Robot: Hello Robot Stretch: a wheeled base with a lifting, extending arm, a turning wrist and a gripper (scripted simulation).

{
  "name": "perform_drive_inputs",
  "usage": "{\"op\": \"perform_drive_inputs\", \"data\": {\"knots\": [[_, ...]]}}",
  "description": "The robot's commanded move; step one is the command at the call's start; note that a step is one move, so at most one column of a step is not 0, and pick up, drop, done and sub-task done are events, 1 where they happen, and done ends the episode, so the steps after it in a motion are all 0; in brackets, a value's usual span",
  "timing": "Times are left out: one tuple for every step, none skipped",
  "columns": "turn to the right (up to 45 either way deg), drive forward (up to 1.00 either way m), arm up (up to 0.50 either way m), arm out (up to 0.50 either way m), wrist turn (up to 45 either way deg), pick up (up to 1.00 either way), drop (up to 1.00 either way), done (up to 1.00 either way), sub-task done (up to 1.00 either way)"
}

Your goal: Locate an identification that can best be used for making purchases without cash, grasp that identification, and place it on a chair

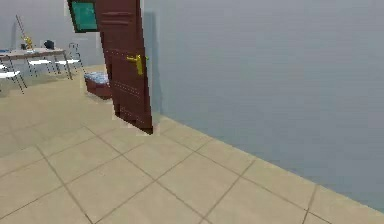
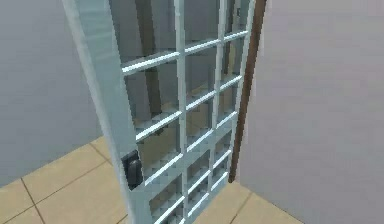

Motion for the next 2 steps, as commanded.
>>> {"op": "perform_drive_inputs", "data": {"knots": [[0.0,0.35,0.0,0.0,0.0,0.0,0.0,0.0,0.0],[33.0,0.0,0.0,0.0,0.0,0.0,0.0,0.0,0.0]]}}
